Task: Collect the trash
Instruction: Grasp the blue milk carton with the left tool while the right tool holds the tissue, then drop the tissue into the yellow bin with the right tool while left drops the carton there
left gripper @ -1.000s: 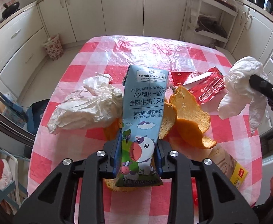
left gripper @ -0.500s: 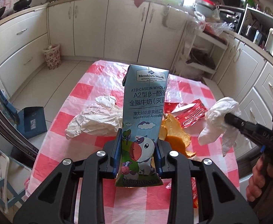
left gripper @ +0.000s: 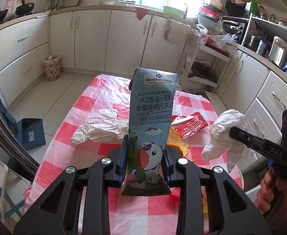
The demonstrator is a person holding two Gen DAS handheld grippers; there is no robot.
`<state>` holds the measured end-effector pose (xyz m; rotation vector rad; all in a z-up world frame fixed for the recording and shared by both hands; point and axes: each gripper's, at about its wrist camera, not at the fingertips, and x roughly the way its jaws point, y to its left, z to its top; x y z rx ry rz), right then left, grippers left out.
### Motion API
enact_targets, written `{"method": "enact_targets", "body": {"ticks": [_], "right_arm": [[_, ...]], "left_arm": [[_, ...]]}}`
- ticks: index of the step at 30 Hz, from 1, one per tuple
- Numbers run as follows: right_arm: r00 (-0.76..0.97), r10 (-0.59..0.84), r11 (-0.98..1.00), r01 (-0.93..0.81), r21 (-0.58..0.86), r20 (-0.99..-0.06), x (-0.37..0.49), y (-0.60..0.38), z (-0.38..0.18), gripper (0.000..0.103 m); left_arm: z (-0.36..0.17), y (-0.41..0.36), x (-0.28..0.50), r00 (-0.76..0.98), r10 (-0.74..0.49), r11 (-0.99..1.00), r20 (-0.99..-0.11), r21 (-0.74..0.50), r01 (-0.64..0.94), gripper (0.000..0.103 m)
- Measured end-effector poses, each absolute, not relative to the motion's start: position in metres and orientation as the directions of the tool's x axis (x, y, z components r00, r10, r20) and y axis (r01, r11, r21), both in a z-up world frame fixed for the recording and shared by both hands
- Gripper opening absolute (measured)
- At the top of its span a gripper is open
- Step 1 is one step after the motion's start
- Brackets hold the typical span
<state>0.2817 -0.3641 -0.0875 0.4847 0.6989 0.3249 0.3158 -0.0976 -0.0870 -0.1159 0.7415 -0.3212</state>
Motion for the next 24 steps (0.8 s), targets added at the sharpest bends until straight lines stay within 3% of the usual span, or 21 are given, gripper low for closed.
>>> {"method": "enact_targets", "body": {"ticks": [8, 14, 20, 24], "right_arm": [[0.776, 0.366, 0.853, -0.059, 0.518, -0.514, 0.255, -0.406, -0.078, 0.01], [0.804, 0.227, 0.86, 0.1, 0.501, -0.55, 0.217, -0.476, -0.09, 0.01], [0.725, 0.055, 0.825, 0.355, 0.44, -0.686, 0.193, -0.544, -0.14, 0.01], [0.547, 0.026, 0.798, 0.493, 0.348, -0.837, 0.204, -0.572, -0.207, 0.014]], "left_arm": [[-0.08, -0.127, 0.305, 0.671, -0.413, 0.91, -0.615, -0.249, 0.332, 0.028], [-0.08, -0.168, 0.289, 0.644, -0.461, 0.881, -0.611, -0.23, 0.413, 0.028], [-0.08, -0.208, 0.275, 0.605, -0.505, 0.848, -0.616, -0.225, 0.479, 0.028], [-0.075, -0.232, 0.267, 0.584, -0.522, 0.833, -0.621, -0.223, 0.507, 0.028]]}}
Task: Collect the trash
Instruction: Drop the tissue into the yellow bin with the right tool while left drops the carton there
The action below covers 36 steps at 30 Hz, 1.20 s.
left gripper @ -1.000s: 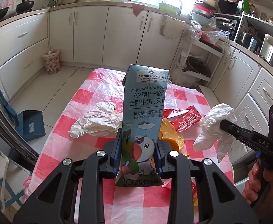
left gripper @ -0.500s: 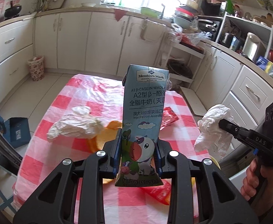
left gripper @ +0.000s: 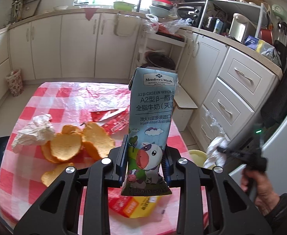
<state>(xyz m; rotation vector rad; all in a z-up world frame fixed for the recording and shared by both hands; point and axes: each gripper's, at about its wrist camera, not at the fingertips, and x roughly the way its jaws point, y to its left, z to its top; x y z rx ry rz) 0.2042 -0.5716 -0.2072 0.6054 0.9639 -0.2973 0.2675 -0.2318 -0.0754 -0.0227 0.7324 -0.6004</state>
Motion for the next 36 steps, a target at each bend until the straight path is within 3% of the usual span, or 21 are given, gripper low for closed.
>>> {"method": "enact_targets", "body": {"ticks": [2, 6, 9, 11, 17, 27, 36], "right_arm": [[0.429, 0.034, 0.757, 0.579, 0.303, -0.903, 0.206, -0.584, -0.242, 0.058], [0.464, 0.017, 0.674, 0.649, 0.353, -0.886, 0.194, -0.601, -0.234, 0.058], [0.637, -0.013, 0.688, 0.565, 0.456, -0.771, 0.187, -0.595, -0.171, 0.064], [0.74, -0.05, 0.709, 0.499, 0.498, -0.671, 0.178, -0.588, -0.128, 0.073], [0.871, -0.174, 0.777, 0.408, 0.479, -0.46, 0.152, -0.581, -0.054, 0.082], [0.872, -0.184, 0.715, 0.435, 0.548, -0.453, 0.14, -0.621, -0.056, 0.082], [0.88, -0.176, 0.727, 0.418, 0.545, -0.441, 0.142, -0.616, -0.05, 0.082]], "left_arm": [[-0.074, -0.246, 0.261, 0.574, -0.528, 0.824, -0.626, -0.215, 0.524, 0.028], [-0.077, -0.277, 0.249, 0.531, -0.555, 0.799, -0.641, -0.233, 0.554, 0.028], [-0.094, -0.315, 0.239, 0.468, -0.575, 0.774, -0.672, -0.261, 0.576, 0.028], [-0.112, -0.346, 0.234, 0.414, -0.581, 0.758, -0.701, -0.28, 0.59, 0.028], [-0.174, -0.436, 0.231, 0.249, -0.565, 0.739, -0.787, -0.347, 0.578, 0.028], [-0.27, -0.536, 0.25, 0.082, -0.404, 0.799, -0.911, -0.308, 0.517, 0.033], [-0.185, -0.469, 0.241, 0.193, -0.496, 0.768, -0.847, -0.324, 0.553, 0.048]]}}
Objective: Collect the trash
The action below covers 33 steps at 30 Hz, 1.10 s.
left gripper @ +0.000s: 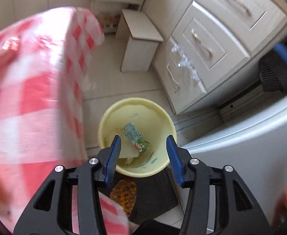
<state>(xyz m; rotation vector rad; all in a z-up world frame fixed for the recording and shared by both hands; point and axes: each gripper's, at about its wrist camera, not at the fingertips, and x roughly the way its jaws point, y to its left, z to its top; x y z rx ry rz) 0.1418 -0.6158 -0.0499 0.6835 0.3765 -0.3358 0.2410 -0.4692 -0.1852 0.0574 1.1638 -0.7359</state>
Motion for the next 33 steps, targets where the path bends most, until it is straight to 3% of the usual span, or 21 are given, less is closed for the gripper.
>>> {"method": "enact_targets", "body": {"ticks": [5, 9, 11, 20, 33], "right_arm": [[0.883, -0.125, 0.781, 0.369, 0.504, -0.453, 0.155, -0.581, -0.045, 0.082], [0.896, -0.043, 0.852, 0.264, 0.452, -0.442, 0.151, -0.52, -0.031, 0.084], [0.908, -0.022, 0.885, 0.213, 0.415, -0.418, 0.14, -0.486, -0.026, 0.092], [0.907, 0.031, 0.963, 0.086, 0.257, -0.42, 0.087, -0.345, -0.039, 0.094], [0.923, 0.05, 0.983, 0.022, 0.181, -0.382, 0.044, -0.264, 0.003, 0.096]], "left_arm": [[-0.12, -0.361, 0.228, 0.357, -0.499, 0.805, -0.789, -0.271, 0.528, 0.068], [-0.08, -0.269, 0.217, 0.493, -0.436, 0.864, -0.753, -0.197, 0.463, 0.074], [-0.065, -0.229, 0.211, 0.552, -0.393, 0.893, -0.735, -0.164, 0.418, 0.078], [-0.024, -0.09, 0.171, 0.711, -0.192, 0.976, -0.677, -0.053, 0.214, 0.085], [0.011, -0.016, 0.11, 0.829, -0.108, 0.989, -0.549, 0.022, 0.144, 0.091]]}}
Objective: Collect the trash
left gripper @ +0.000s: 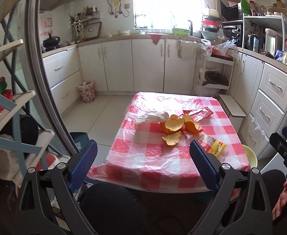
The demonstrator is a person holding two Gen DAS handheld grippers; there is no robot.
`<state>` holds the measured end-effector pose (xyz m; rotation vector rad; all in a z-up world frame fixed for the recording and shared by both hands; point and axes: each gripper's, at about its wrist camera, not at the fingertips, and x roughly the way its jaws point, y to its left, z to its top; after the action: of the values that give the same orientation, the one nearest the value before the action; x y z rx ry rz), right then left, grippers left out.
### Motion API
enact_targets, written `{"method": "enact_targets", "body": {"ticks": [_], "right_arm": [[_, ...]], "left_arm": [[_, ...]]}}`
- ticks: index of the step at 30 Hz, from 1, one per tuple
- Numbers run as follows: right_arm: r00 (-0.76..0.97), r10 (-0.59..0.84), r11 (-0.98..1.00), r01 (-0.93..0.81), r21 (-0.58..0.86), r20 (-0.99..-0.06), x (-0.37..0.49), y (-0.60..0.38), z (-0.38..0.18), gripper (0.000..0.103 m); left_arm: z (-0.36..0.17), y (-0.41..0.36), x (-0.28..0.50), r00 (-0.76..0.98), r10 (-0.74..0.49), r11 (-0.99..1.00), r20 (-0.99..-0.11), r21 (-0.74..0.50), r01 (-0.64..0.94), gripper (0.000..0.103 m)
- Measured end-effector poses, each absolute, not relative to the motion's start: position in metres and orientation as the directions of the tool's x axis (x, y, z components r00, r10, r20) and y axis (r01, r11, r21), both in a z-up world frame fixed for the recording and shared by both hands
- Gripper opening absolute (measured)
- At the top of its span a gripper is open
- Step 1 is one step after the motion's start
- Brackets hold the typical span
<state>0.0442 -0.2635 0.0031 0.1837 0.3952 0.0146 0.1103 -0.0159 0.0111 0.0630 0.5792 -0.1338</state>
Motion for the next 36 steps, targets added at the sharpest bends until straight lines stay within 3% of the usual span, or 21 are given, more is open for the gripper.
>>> {"method": "enact_targets", "body": {"ticks": [36], "right_arm": [[0.902, 0.091, 0.99, -0.036, 0.135, -0.422, 0.029, -0.222, 0.002, 0.096]], "left_arm": [[0.018, 0.005, 0.087, 0.852, -0.105, 0.991, -0.513, 0.015, 0.131, 0.095]]}}
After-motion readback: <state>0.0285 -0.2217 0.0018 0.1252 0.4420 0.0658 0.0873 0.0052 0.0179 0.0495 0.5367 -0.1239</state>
